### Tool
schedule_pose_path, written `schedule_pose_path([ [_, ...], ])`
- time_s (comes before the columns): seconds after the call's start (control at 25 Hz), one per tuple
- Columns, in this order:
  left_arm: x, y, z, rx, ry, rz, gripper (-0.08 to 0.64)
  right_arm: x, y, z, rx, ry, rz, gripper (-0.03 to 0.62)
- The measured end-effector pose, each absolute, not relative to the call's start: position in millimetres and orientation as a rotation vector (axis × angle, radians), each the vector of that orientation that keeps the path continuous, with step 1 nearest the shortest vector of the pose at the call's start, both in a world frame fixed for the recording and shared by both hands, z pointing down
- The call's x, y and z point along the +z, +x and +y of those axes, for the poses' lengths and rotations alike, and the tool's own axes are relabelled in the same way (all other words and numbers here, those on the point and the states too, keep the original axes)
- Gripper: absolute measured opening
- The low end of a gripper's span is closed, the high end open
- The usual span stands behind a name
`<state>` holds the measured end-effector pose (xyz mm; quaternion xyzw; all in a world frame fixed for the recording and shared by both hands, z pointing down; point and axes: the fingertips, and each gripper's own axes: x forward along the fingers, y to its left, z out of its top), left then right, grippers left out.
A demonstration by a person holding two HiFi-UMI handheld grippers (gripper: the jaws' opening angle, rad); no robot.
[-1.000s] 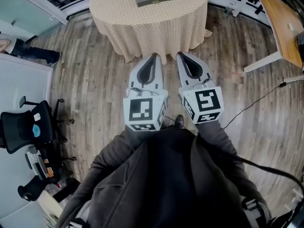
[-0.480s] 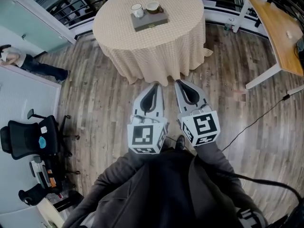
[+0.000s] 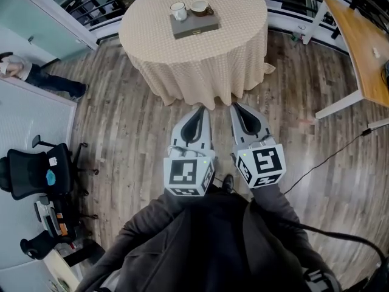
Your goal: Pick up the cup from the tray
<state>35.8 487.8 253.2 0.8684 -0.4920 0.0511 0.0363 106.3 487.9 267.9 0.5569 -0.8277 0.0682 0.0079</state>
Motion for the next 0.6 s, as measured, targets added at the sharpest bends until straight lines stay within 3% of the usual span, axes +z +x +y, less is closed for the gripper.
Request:
schedule_pose_path([
  [0.6,266,3,340,0.119,2.601,-1.467,0.003,279,68,342,0.253,1.676,-2.545,0.008],
])
